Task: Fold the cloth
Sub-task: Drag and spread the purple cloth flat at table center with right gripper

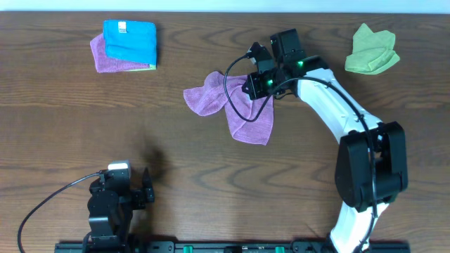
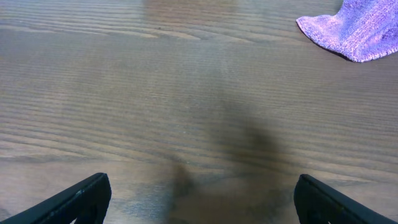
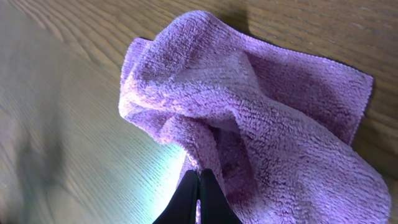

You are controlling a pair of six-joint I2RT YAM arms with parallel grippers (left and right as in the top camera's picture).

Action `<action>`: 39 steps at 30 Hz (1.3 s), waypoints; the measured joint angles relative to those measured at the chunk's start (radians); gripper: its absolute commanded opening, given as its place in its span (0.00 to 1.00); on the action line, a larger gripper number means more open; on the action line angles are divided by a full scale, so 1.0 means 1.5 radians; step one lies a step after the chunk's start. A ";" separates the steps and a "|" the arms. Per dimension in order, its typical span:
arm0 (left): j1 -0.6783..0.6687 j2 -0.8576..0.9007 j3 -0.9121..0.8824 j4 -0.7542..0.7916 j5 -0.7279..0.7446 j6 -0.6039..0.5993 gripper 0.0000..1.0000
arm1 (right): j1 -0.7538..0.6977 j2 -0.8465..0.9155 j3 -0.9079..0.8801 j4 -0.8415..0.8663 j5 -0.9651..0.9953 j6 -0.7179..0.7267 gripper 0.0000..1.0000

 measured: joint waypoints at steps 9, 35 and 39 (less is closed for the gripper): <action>0.000 0.000 0.000 0.000 0.000 0.000 0.95 | 0.031 0.000 0.000 -0.020 -0.095 -0.013 0.02; 0.000 0.000 0.000 0.000 0.004 -0.010 0.95 | 0.272 0.000 0.000 -0.029 -0.087 0.020 0.93; 0.000 0.000 0.001 0.011 0.054 -0.027 0.95 | 0.217 0.000 0.000 -0.031 -0.081 0.044 0.95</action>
